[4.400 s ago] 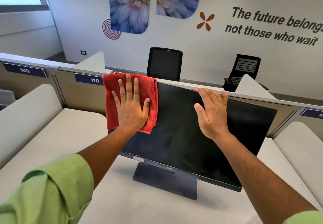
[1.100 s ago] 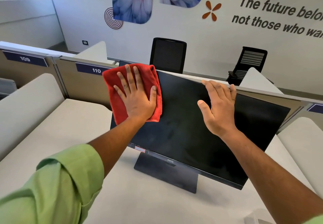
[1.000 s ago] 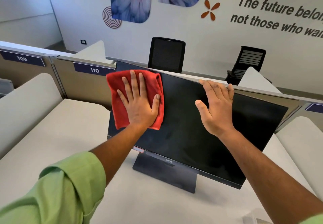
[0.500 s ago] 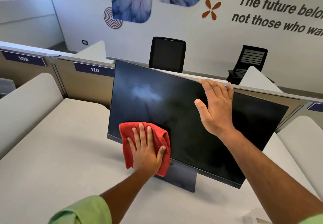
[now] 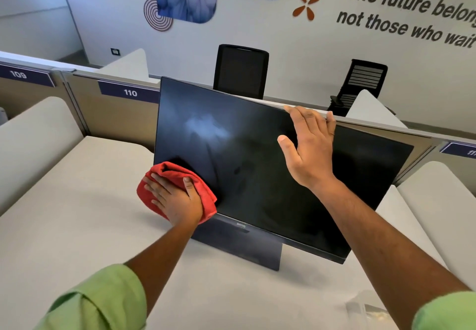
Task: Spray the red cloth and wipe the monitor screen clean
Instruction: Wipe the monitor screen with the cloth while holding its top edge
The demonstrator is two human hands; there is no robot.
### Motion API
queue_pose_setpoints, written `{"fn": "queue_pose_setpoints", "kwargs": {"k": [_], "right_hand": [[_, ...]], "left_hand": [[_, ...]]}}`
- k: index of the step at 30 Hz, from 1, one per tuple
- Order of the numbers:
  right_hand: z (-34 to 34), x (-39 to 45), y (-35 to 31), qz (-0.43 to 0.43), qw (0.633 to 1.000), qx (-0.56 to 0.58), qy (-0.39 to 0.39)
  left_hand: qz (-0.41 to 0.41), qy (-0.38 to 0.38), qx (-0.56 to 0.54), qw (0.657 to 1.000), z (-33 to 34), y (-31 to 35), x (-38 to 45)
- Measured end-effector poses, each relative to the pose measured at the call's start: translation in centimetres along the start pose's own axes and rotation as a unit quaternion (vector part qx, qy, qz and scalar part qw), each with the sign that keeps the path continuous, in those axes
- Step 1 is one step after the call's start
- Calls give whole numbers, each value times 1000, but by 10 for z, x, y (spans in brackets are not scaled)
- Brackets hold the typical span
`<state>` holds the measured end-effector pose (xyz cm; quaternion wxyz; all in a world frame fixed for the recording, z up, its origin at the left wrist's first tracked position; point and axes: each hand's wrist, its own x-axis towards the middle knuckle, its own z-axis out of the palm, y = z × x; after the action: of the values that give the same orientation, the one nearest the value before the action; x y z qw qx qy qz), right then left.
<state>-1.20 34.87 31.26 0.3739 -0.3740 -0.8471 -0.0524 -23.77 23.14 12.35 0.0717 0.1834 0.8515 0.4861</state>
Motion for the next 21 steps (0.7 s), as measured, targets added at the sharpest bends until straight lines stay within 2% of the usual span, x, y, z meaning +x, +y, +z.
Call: {"fn": "queue_pose_setpoints", "kwargs": {"k": [5,11,16,21], "right_hand": [[-4,-1,-6,2,1000,8,1],[-9,-2,-7,0,1000,8,-9],[-11,-2,-8,4,1000,12,-15],[-15,-3,-8,7,1000,9,-25]], "left_hand": [[-3,-35,4,999,11,3,-43],[84,-107,56,989,14,8,-119],[145,-221,107,958,25,18,-189],[170,-284,155,931,35,25,-225]]}}
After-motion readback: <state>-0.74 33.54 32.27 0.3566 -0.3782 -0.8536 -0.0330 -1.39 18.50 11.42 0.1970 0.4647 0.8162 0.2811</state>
